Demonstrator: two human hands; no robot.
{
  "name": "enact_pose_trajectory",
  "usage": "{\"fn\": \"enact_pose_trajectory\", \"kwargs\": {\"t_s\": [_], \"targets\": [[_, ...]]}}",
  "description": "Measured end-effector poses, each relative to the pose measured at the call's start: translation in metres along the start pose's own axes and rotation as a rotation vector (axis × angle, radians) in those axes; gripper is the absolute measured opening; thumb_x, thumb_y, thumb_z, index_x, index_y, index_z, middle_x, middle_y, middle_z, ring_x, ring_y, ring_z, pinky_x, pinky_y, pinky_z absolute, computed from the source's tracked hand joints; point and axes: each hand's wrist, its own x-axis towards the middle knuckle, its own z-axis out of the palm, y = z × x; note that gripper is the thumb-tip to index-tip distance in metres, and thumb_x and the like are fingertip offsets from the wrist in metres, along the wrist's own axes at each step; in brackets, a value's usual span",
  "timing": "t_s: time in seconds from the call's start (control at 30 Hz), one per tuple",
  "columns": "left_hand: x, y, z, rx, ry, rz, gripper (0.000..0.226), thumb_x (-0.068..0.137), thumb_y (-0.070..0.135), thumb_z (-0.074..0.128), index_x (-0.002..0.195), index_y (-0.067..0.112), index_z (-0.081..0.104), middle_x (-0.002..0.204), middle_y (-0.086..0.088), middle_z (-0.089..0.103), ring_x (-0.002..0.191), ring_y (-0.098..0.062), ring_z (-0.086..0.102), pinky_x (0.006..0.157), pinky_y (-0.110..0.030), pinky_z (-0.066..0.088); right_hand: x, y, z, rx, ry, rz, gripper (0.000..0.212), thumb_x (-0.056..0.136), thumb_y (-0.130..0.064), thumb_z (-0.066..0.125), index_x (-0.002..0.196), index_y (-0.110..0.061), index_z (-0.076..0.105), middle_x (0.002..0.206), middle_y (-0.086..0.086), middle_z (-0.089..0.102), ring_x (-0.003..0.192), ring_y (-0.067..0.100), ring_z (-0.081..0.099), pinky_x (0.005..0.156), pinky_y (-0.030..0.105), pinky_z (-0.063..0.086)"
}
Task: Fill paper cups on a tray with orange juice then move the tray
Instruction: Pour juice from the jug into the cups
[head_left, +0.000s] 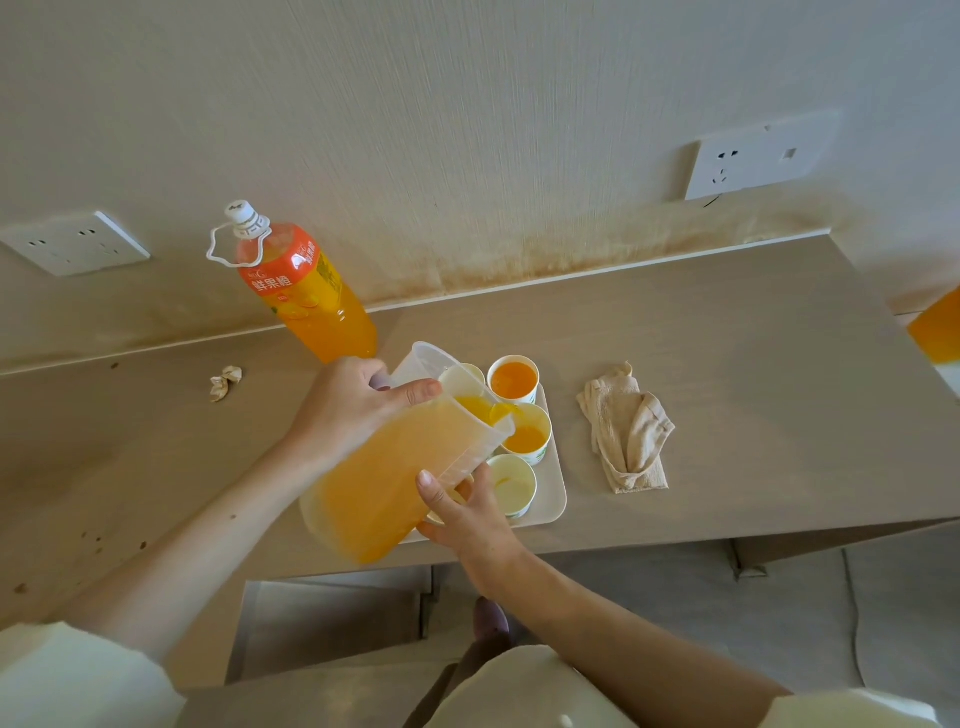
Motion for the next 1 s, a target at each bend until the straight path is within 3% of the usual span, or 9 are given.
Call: {"fn": "enact_pose_trajectory", "kwargs": {"t_s": [0.1,0.33,0.5,0.63,0.7,0.8,0.93,1.0], "targets": [[0.0002,0.0010,0.0000,-0.003,-0.007,0.002,0.057,0.060,0.058,0.069,0.052,0.018,0.029,0.049,0.005,0.026,0.049,-0.013,0.027,0.053,-0.029,0.023,0.0006,-0.0009,-0.0003,0.002,-0.002,0.004,0.075,0.071,-0.044,0.071,0.131,-0.038,0.026,0.125,-0.013,0.051,0.114,0.012,0.053,0.081,0.027,0.054],[0.0013,0.0006,0.0025,-0.004,-0.009,-0.005,0.058,0.059,0.059,0.070,0.051,0.018,0.028,0.049,0.008,0.025,0.048,-0.011,0.025,0.051,-0.028,0.022,-0.0004,-0.0013,-0.0022,-0.001,0.009,0.014,0.060,0.084,-0.034,0.068,0.127,-0.038,0.025,0.119,-0.016,0.050,0.106,0.008,0.053,0.068,0.019,0.055],[0.0019,-0.0030,0.0015,0.002,-0.015,-0.018,0.069,0.052,0.076,0.069,0.051,0.020,0.028,0.046,0.013,0.025,0.046,-0.009,0.025,0.051,-0.029,0.023,-0.0006,-0.0020,-0.0023,0.002,0.014,0.026,0.069,0.076,-0.041,0.070,0.128,-0.038,0.025,0.125,-0.011,0.049,0.119,0.016,0.050,0.082,0.028,0.053],[0.0018,-0.0018,0.0013,-0.010,-0.019,-0.034,0.068,0.055,0.070,0.074,0.051,0.019,0.030,0.049,0.006,0.028,0.048,-0.013,0.028,0.053,-0.031,0.025,-0.0006,-0.0011,-0.0031,-0.002,0.004,0.024,0.059,0.087,-0.032,0.066,0.128,-0.038,0.025,0.120,-0.016,0.050,0.112,0.011,0.051,0.072,0.022,0.055],[0.0017,-0.0006,0.0013,-0.001,-0.017,-0.032,0.065,0.056,0.068,0.073,0.052,0.018,0.031,0.050,0.005,0.029,0.049,-0.013,0.029,0.054,-0.032,0.026,-0.0002,-0.0008,-0.0031,0.001,0.005,0.022,0.061,0.085,-0.033,0.067,0.128,-0.038,0.025,0.121,-0.014,0.050,0.112,0.011,0.052,0.072,0.021,0.055],[0.0005,-0.0008,0.0004,0.004,-0.013,-0.037,0.069,0.053,0.075,0.072,0.051,0.019,0.030,0.049,0.007,0.029,0.048,-0.012,0.029,0.053,-0.031,0.026,-0.0002,-0.0008,-0.0019,-0.005,0.005,0.029,0.072,0.074,-0.043,0.070,0.130,-0.038,0.025,0.128,-0.009,0.049,0.121,0.017,0.050,0.085,0.030,0.052],[-0.0015,-0.0006,0.0001,0.014,-0.001,-0.029,0.066,0.048,0.076,0.062,0.051,0.020,0.029,0.048,0.010,0.026,0.045,-0.008,0.025,0.051,-0.029,0.023,-0.0010,0.0001,-0.0010,0.003,0.000,0.021,0.075,0.069,-0.045,0.072,0.129,-0.038,0.027,0.131,-0.007,0.049,0.123,0.018,0.049,0.078,0.025,0.054],[-0.0020,-0.0004,0.0001,0.014,-0.001,-0.026,0.066,0.048,0.076,0.062,0.052,0.019,0.029,0.048,0.010,0.026,0.045,-0.008,0.024,0.051,-0.029,0.022,-0.0009,0.0008,-0.0011,0.006,-0.001,0.027,0.076,0.070,-0.045,0.071,0.131,-0.037,0.026,0.132,-0.007,0.049,0.123,0.018,0.049,0.081,0.027,0.054]]}}
